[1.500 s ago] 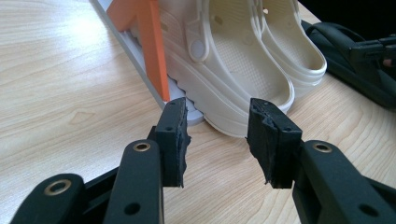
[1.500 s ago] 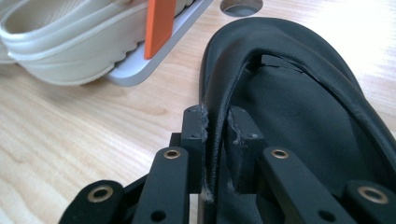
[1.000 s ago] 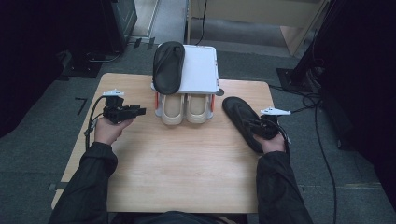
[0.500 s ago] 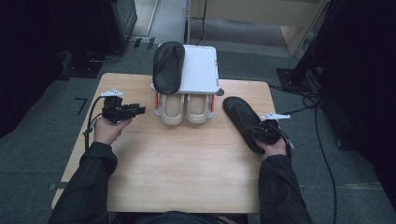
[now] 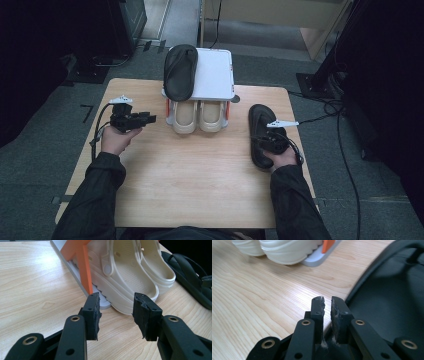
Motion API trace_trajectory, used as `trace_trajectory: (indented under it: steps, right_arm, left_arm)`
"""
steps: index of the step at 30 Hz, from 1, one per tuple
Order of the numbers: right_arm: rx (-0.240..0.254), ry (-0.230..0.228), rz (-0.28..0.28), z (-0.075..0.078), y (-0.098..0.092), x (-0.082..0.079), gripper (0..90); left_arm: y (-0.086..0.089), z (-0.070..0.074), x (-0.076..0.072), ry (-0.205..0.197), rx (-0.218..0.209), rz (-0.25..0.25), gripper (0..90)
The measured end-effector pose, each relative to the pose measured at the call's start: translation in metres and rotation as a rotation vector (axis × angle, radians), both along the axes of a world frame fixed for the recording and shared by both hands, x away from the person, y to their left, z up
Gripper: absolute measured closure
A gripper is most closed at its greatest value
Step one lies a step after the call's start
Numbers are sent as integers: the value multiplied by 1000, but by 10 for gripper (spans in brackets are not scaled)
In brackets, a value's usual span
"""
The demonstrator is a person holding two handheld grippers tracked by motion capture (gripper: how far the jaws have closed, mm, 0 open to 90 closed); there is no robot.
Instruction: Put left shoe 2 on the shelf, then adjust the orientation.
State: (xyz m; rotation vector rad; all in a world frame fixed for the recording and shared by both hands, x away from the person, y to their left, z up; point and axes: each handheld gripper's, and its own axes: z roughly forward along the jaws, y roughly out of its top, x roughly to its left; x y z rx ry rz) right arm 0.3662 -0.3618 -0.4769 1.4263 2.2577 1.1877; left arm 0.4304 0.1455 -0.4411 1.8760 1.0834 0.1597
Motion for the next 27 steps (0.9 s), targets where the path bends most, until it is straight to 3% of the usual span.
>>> trace_trajectory:
  steps: [3,10,14,20,27]
  right_arm:
    - [-22,-12,-5,1,1,2,795]
    - [19,-39,-81,7,-28,7,723]
    - [-29,-77,-96,9,-38,17,675]
    - [-38,-119,-152,12,-51,25,623]
    - [-52,-108,-193,5,-61,33,597]
  left_arm:
    - [0,0,0,-2,-1,1,572]
    - [2,0,0,0,-6,5,573]
    - [1,0,0,-2,-7,2,572]
    - [1,-1,0,-2,-7,0,572]
    - [0,-1,0,2,-1,-5,572]
